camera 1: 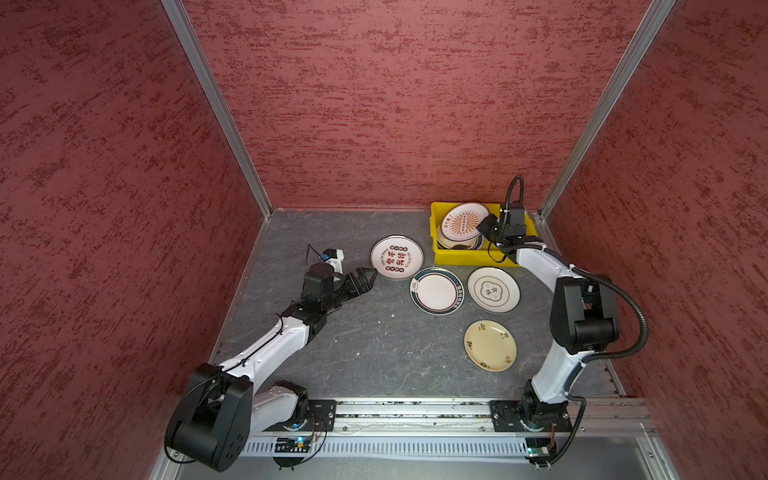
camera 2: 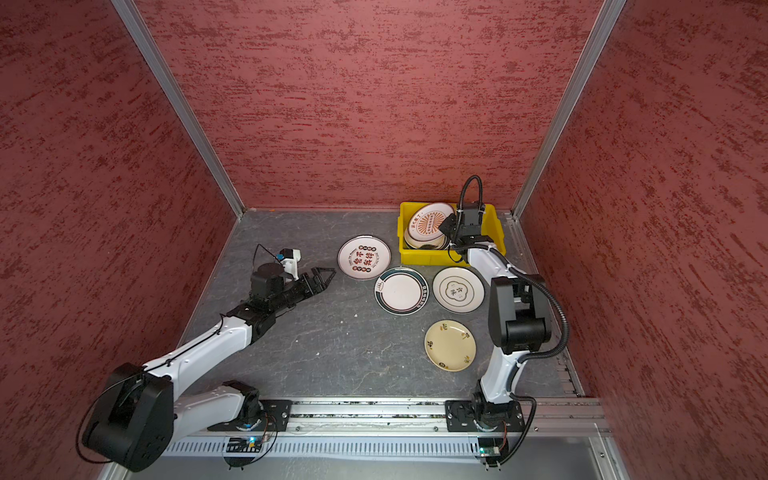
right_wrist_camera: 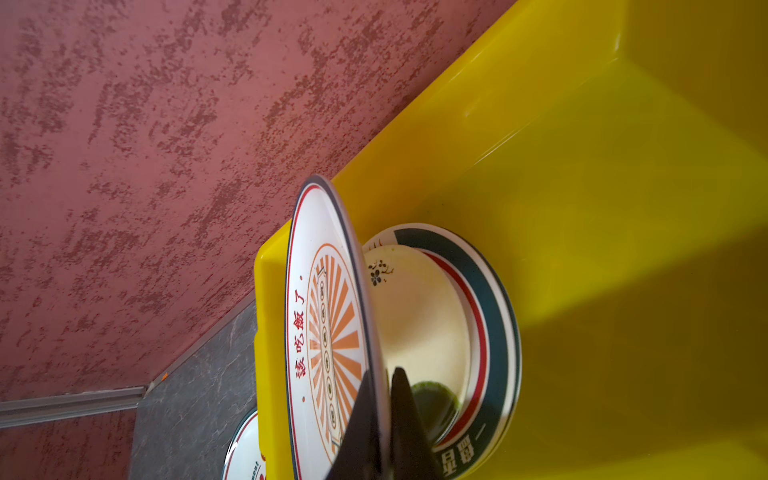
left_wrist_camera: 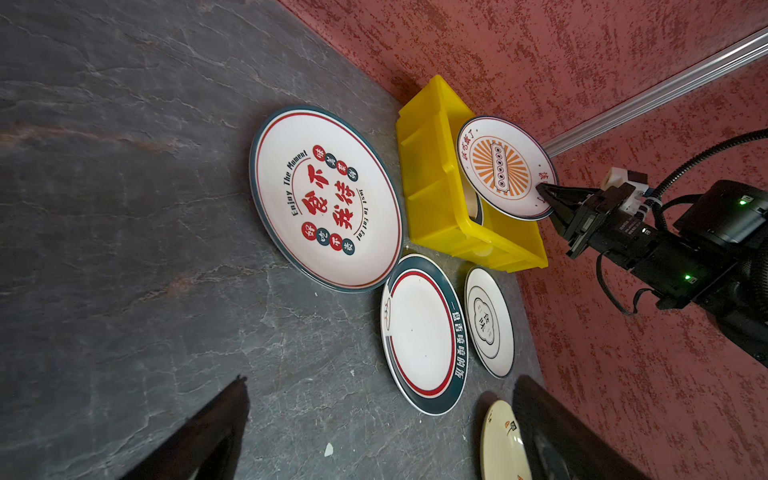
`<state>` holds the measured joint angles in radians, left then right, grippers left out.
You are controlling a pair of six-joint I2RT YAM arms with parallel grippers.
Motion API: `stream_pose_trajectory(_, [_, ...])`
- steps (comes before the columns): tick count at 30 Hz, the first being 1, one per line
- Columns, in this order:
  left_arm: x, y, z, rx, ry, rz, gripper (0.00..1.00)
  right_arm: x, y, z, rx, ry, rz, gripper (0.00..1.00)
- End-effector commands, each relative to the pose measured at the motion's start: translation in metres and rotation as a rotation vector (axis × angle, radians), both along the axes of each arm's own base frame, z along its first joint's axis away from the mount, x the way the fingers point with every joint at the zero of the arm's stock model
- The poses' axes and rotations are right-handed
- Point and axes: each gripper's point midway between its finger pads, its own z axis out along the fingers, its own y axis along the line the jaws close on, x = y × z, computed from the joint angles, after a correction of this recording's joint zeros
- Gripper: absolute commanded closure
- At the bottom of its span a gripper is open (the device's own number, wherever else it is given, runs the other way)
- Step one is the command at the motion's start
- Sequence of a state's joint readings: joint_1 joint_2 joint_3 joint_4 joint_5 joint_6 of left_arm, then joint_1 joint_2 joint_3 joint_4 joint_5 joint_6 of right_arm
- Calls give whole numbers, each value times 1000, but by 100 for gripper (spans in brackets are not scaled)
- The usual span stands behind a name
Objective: Place the plates into the plastic bin on the countertop
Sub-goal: 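Carry the sunburst plate into the yellow bin with right gripper while left gripper withdraws, then lower the orange sunburst plate into the bin, open and lift the right gripper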
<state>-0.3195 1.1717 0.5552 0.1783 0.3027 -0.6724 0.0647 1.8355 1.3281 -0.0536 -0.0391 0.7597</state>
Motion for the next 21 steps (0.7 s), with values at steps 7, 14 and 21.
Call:
stream_pose_trajectory(7, [2,2,-1,11,2,-1,1,24,-4,-3,11,-18,-18,100])
stream_pose_trajectory(14, [3,1,-3,11,13,-3,1,34,8,-16,40,19,44,96])
stream_pose_trajectory(21, [4,5,-6,26,14,15,1,39,17,-18,56,15,102,62])
